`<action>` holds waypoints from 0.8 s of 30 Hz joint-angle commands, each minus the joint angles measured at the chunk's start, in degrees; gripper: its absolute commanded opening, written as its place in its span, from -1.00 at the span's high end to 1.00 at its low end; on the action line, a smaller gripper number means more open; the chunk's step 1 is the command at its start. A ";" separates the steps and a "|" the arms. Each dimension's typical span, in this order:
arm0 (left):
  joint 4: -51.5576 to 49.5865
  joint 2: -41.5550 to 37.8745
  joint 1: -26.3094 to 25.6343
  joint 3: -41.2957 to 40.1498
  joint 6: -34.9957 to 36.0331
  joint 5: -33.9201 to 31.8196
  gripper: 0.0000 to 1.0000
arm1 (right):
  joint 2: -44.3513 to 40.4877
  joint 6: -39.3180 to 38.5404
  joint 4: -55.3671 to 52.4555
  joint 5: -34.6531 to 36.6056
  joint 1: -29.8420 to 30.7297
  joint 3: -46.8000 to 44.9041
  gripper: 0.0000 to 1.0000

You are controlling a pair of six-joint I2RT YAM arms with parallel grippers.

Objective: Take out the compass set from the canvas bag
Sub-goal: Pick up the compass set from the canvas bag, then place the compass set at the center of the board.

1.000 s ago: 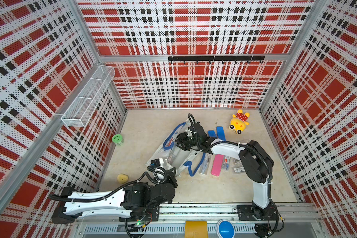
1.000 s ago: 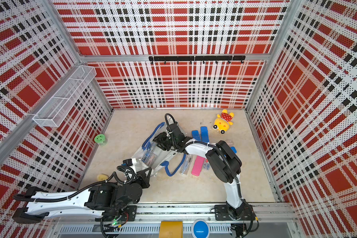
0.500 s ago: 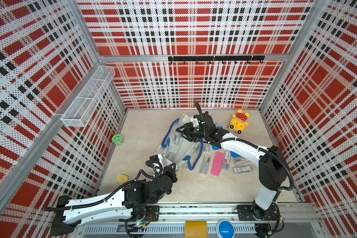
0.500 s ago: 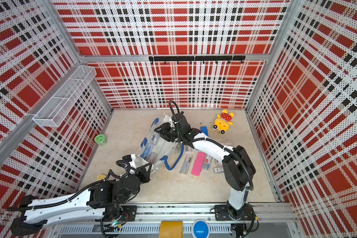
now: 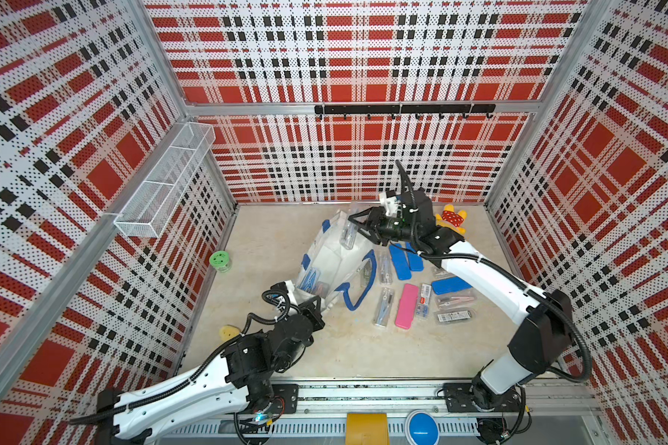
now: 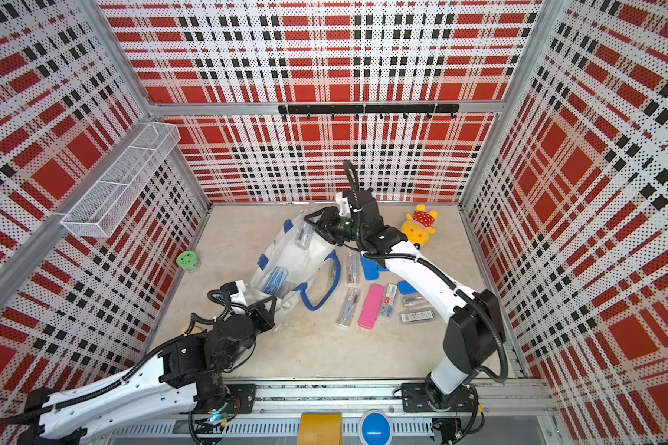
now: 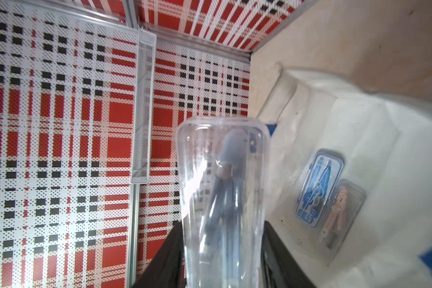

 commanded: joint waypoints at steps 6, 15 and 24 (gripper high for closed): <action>-15.16 -13.23 5.49 1.14 -3.10 -5.98 1.00 | -9.47 -11.75 -14.79 -2.89 -5.82 -6.70 0.46; -21.47 -22.99 6.49 0.79 -3.51 -7.17 1.00 | -9.02 -13.16 -15.75 1.94 3.26 -21.63 0.47; -15.72 -15.77 6.60 1.17 -1.03 -1.26 1.00 | 3.64 -10.12 -13.70 5.69 11.40 -23.67 0.47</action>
